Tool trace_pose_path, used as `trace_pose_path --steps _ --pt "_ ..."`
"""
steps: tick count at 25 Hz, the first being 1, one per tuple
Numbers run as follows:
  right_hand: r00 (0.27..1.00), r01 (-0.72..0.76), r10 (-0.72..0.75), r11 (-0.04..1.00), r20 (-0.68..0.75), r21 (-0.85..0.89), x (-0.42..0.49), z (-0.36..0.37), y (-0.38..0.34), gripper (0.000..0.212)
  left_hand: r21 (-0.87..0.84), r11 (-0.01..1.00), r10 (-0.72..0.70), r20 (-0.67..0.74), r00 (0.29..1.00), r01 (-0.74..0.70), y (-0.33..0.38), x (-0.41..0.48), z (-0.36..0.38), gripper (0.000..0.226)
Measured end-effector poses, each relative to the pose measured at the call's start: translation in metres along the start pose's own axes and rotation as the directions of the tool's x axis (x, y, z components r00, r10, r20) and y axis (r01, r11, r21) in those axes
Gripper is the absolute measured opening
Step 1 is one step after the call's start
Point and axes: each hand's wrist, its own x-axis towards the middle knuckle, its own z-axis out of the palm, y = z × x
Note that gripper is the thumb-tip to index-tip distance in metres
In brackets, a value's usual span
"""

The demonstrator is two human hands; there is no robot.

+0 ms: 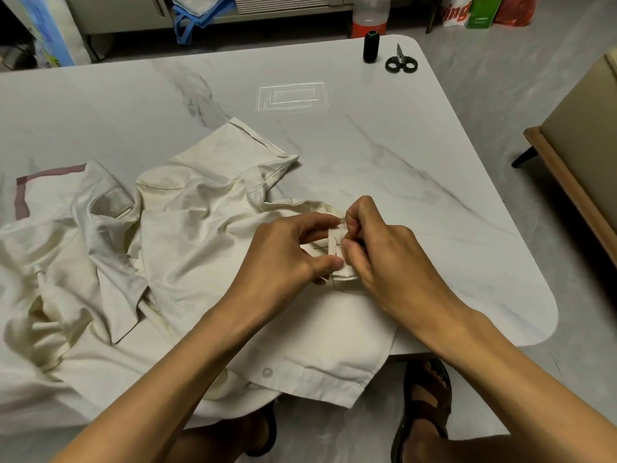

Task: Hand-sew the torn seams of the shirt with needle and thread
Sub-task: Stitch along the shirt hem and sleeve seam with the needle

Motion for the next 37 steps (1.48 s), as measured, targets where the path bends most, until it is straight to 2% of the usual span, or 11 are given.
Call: trace_pose_path --steps 3,6,10,13,16,20,24,37 --pt "0.997 -0.055 0.059 0.996 -0.053 0.065 0.002 -0.004 0.000 0.019 0.011 0.998 0.063 -0.153 0.986 -0.062 -0.002 0.001 -0.004 0.038" --pt "0.972 -0.186 0.216 0.951 -0.098 0.246 0.007 -0.011 0.004 0.019 -0.131 0.991 -0.013 -0.275 0.961 -0.024 -0.009 0.008 -0.013 0.028" --pt "0.941 -0.269 0.339 0.788 -0.026 0.554 0.011 -0.016 0.006 0.019 -0.468 0.880 -0.157 -0.128 0.979 0.080 -0.007 0.005 0.001 0.017" --pt "0.940 -0.270 0.342 0.718 0.014 0.642 0.012 -0.016 0.005 0.018 -0.624 0.775 -0.157 -0.035 0.987 0.101 -0.005 0.003 0.019 0.013" --pt "0.944 -0.263 0.327 0.701 0.029 0.663 0.012 -0.016 0.003 0.018 -0.709 0.698 -0.177 -0.034 0.984 0.101 -0.004 0.006 0.028 0.010" --pt "0.948 -0.258 0.317 0.712 0.029 0.653 0.011 -0.017 0.000 0.020 -0.747 0.660 -0.183 -0.055 0.982 0.081 -0.002 0.008 0.033 0.009" --pt "0.941 -0.278 0.335 0.709 0.037 0.647 0.010 -0.017 -0.003 0.019 -0.798 0.585 -0.250 -0.008 0.968 0.145 -0.003 0.009 0.036 0.013" --pt "0.938 -0.274 0.347 0.696 0.023 0.664 0.010 -0.015 -0.005 0.018 -0.831 0.534 -0.265 0.008 0.964 0.154 -0.004 0.012 0.035 0.011"
